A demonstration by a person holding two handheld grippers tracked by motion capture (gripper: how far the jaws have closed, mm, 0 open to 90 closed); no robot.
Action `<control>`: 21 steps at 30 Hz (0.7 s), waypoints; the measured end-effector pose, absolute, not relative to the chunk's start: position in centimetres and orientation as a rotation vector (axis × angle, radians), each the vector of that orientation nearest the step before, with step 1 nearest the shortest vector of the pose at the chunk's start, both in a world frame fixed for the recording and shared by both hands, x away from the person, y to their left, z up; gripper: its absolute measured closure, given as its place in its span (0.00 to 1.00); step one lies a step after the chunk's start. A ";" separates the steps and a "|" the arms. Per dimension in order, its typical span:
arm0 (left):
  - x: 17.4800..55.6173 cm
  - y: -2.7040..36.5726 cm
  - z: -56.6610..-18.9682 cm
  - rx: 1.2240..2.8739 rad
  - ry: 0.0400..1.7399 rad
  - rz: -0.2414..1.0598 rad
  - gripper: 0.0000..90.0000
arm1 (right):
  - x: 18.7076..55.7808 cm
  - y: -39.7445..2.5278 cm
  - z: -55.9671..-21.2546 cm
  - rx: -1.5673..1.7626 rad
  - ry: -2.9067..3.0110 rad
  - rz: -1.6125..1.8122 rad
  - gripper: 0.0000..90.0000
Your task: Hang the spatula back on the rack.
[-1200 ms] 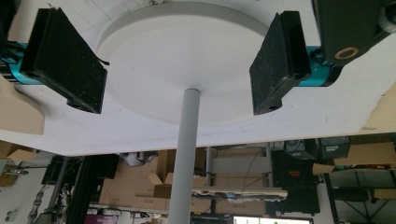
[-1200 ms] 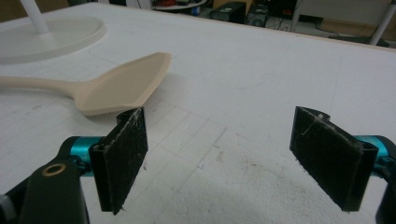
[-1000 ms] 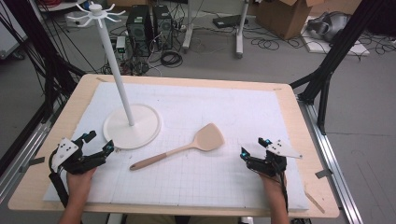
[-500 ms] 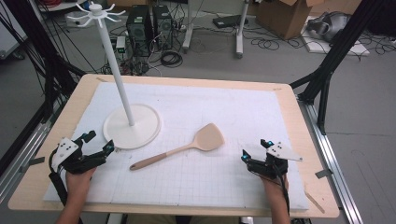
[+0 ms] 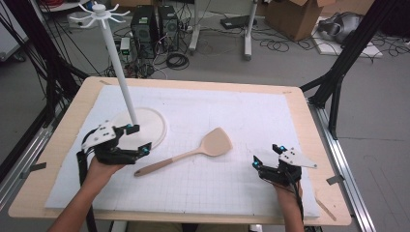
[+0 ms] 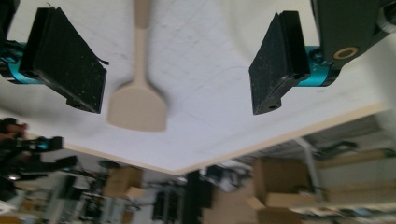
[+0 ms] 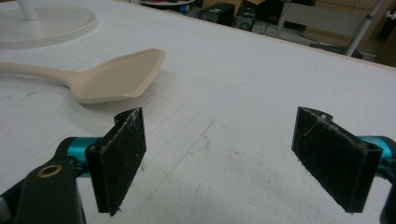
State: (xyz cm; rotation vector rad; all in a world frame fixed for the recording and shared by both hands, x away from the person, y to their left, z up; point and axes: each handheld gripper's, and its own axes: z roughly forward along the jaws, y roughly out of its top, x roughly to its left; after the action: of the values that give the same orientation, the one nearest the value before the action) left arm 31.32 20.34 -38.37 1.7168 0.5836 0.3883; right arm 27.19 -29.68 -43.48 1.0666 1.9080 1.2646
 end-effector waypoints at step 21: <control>35.8 10.7 -41.7 2.161 0.561 0.149 0.39 | 27.0 -29.7 -43.2 1.054 1.918 1.280 0.19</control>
State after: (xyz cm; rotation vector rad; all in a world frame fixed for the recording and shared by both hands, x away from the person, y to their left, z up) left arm 35.81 10.68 -41.74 2.1614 0.5609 0.1485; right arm 26.98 -29.75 -43.21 1.0535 1.9180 1.2797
